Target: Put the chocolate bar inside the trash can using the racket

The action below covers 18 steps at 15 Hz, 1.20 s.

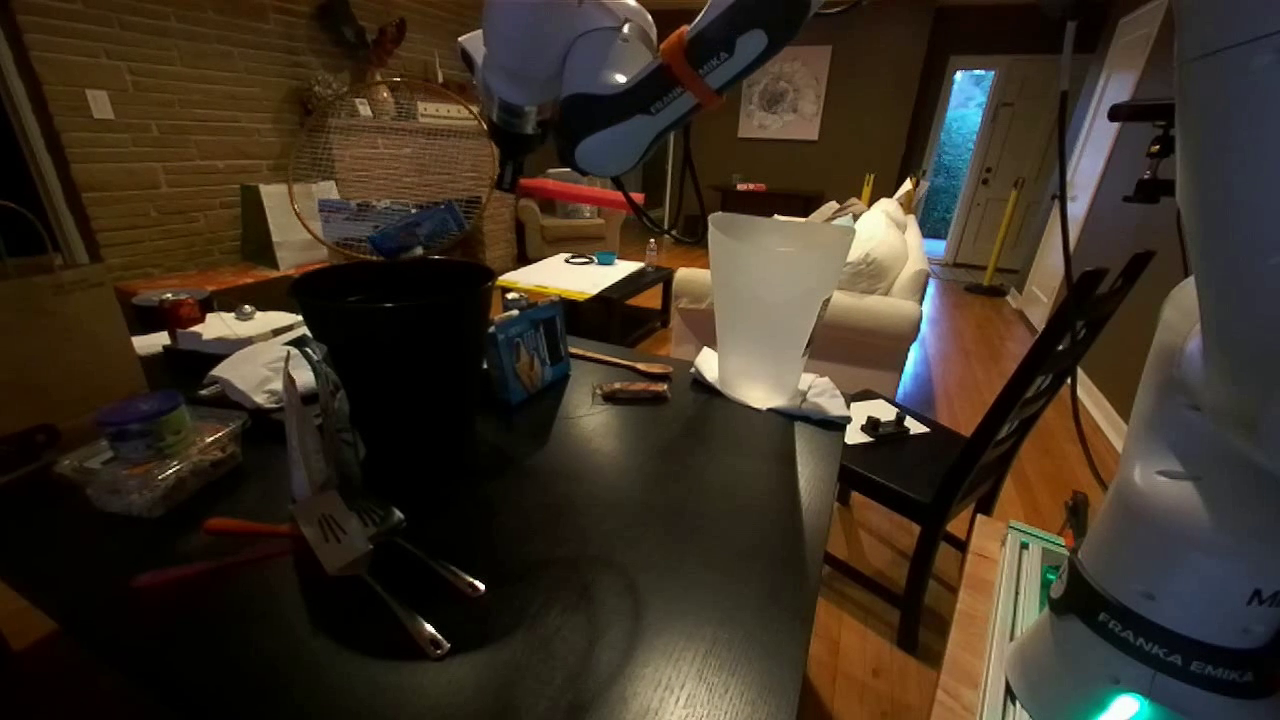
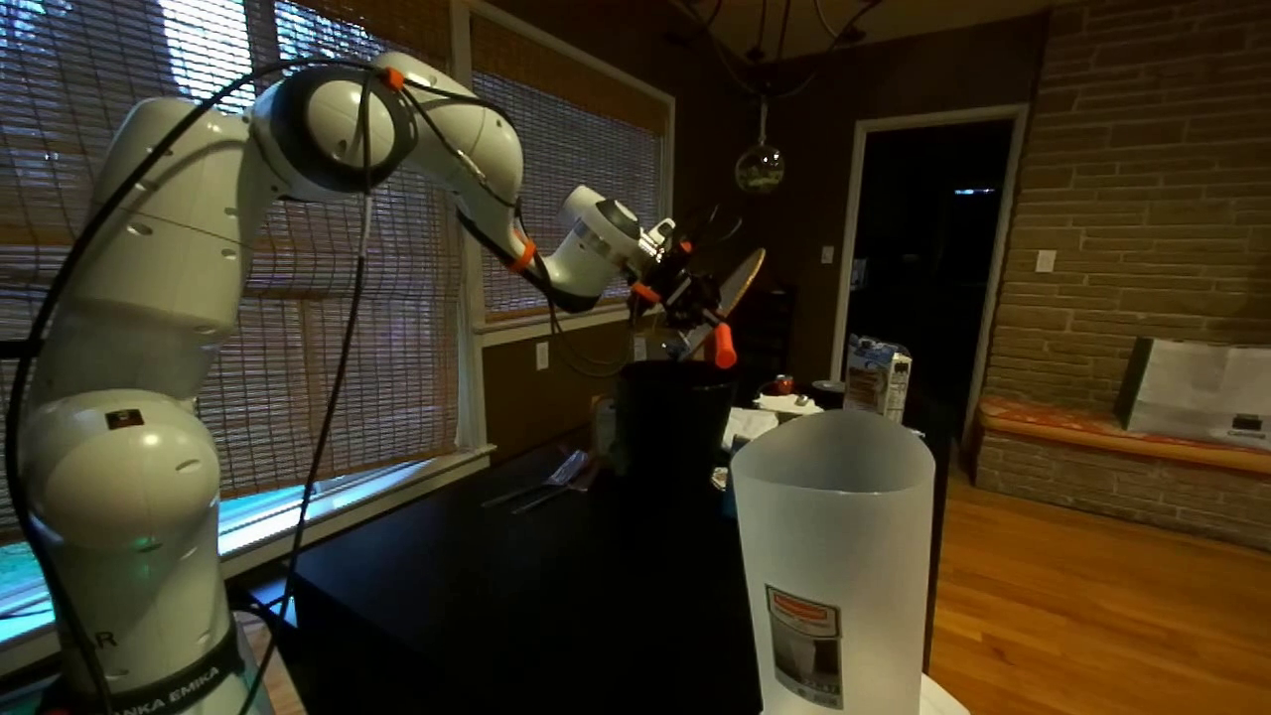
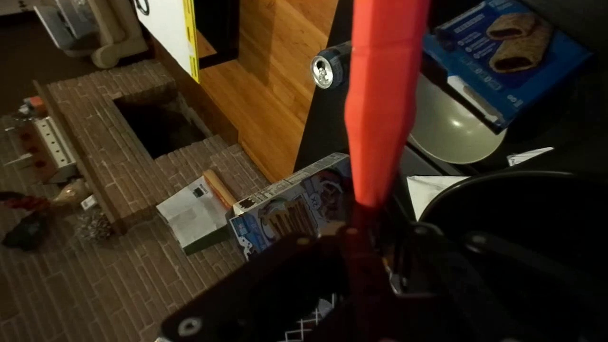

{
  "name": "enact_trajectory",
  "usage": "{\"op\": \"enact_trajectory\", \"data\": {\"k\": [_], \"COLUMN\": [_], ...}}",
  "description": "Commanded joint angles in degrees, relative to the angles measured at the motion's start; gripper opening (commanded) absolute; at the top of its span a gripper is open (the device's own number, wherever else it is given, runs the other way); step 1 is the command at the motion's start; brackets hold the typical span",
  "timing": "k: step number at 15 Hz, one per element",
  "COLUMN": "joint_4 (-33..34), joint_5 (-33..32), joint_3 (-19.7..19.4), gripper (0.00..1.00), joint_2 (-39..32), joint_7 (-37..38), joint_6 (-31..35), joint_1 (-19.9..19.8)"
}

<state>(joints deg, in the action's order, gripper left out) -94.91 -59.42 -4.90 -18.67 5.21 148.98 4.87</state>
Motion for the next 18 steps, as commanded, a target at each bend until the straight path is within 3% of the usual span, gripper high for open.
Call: {"op": "enact_trajectory", "data": {"k": [1, 4, 9, 18], "joint_4": [1.07, 0.94, -0.62, -7.89], "joint_5": [-8.95, -10.01, 0.42, 38.00], "joint_3": [-2.19, -2.09, 1.20, 5.14], "gripper": [0.04, 0.04, 0.04, 0.04], "joint_2": [-0.29, -0.34, 1.42, 10.16], "joint_7": [6.43, 7.74, 1.70, -21.48], "joint_6": [3.05, 1.57, -1.72, -7.11], "joint_1": [1.33, 1.01, -2.35, -8.67]}}
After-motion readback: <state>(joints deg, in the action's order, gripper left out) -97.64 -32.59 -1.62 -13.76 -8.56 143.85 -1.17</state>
